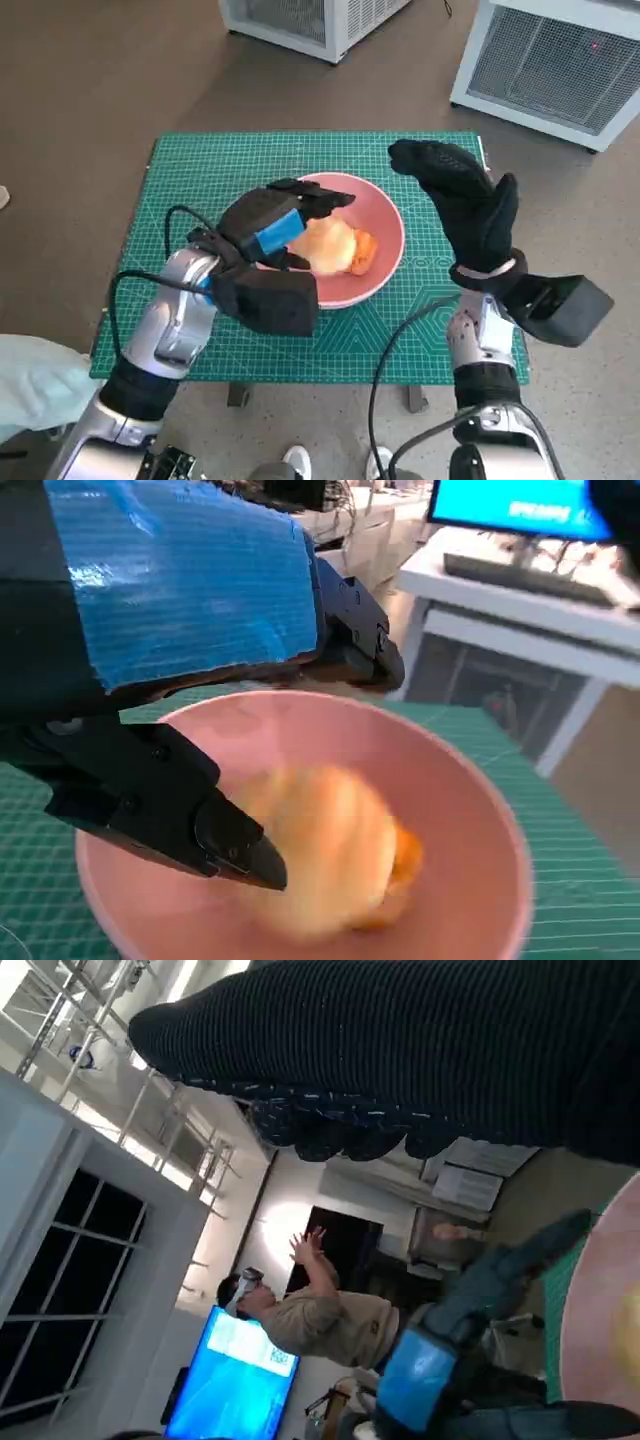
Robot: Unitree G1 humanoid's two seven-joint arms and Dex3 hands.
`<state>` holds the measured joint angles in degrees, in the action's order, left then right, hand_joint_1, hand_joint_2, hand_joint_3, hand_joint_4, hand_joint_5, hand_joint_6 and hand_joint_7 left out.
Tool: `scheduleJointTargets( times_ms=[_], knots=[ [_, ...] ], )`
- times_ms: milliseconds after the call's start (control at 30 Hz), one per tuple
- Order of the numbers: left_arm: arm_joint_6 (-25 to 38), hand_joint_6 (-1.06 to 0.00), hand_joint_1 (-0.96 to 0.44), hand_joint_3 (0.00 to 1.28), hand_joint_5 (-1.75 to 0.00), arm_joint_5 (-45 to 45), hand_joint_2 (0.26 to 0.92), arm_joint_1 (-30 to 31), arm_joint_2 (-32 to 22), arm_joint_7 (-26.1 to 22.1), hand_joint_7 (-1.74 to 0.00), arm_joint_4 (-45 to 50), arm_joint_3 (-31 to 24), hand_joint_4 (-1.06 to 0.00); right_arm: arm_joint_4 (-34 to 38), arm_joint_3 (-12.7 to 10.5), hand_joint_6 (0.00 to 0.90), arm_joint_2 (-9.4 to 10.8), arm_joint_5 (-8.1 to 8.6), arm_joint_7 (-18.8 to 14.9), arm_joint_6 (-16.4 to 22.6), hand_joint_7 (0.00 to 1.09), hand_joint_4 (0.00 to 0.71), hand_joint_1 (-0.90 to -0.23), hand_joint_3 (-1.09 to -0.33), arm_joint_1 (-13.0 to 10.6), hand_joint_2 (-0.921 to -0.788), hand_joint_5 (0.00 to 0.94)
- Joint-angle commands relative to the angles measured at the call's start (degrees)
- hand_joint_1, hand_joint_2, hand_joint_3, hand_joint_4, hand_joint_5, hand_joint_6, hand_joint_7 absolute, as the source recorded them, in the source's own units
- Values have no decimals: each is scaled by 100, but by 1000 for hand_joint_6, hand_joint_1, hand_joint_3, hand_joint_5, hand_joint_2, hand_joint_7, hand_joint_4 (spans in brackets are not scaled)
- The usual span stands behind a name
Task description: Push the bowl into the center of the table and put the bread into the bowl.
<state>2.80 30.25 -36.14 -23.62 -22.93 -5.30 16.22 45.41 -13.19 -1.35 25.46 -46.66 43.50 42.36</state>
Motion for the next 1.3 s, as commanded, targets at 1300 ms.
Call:
scheduleJointTargets(
  times_ms=[1300],
  knots=[
    [-3384,-229,-633,158,-39,-4350,921,862,1173,-120,-106,-465,-2632,-156,-797,210,-1,-174,-406,637,-250,615,206,-694,-705,21,-921,0]
  ],
)
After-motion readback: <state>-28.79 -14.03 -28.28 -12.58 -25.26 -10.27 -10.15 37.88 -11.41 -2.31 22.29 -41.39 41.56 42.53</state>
